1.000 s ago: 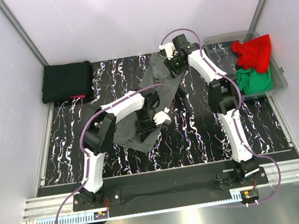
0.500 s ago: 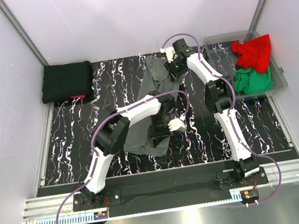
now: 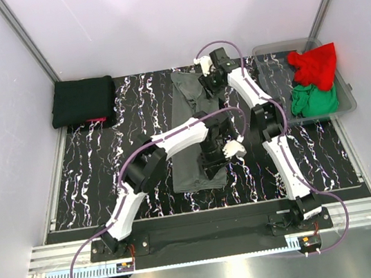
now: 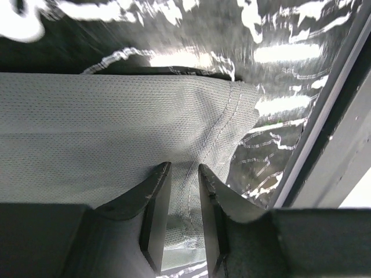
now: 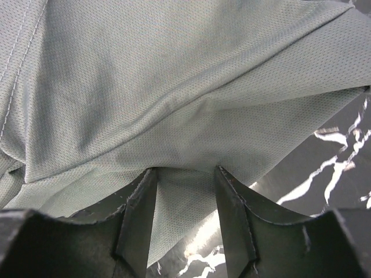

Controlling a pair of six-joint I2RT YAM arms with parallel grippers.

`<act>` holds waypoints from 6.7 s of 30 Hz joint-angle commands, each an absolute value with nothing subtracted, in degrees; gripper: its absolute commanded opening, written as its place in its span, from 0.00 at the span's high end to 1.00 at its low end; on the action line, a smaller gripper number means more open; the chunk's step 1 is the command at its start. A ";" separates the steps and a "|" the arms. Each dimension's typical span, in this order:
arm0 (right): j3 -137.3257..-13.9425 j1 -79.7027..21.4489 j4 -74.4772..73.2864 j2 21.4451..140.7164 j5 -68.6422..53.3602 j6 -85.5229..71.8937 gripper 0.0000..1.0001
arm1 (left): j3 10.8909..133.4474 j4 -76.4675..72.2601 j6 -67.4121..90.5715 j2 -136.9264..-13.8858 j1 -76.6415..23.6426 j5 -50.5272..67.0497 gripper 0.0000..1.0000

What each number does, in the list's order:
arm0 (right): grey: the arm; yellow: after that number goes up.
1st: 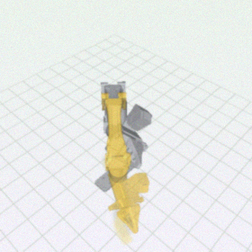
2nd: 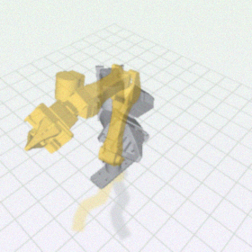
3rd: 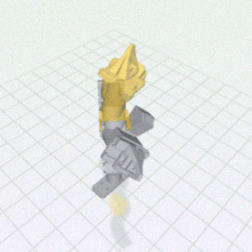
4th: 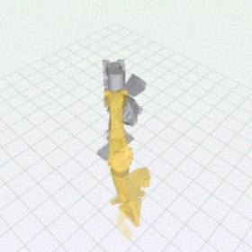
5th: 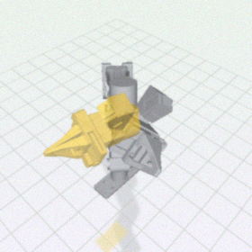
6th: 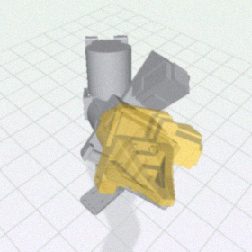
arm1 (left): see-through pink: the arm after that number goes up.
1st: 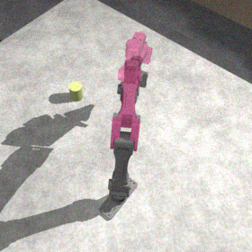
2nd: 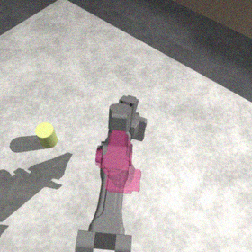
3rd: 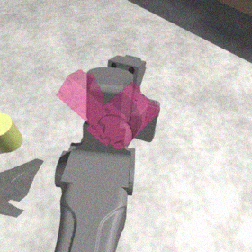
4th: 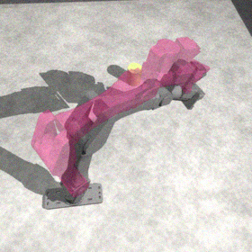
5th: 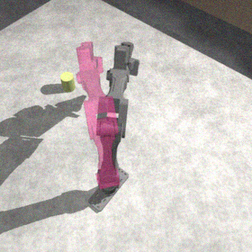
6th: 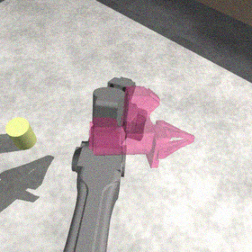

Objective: Fold and stack the t-shirts
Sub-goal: Fold the tshirt

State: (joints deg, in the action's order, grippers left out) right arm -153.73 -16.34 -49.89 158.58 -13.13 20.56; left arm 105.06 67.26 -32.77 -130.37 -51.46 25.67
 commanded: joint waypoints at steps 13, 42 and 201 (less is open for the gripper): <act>-153.57 -17.76 -48.42 153.47 -11.95 18.38 0.43 | 115.73 65.28 -22.43 -128.77 -50.89 28.84 0.62; -62.22 -16.08 -55.38 106.43 -43.95 -9.75 0.39 | 52.04 34.12 29.61 -95.62 -22.24 34.97 0.37; -98.35 -15.64 -50.01 129.64 -35.86 -2.46 0.57 | 83.85 31.20 18.28 -120.76 -16.35 34.54 0.65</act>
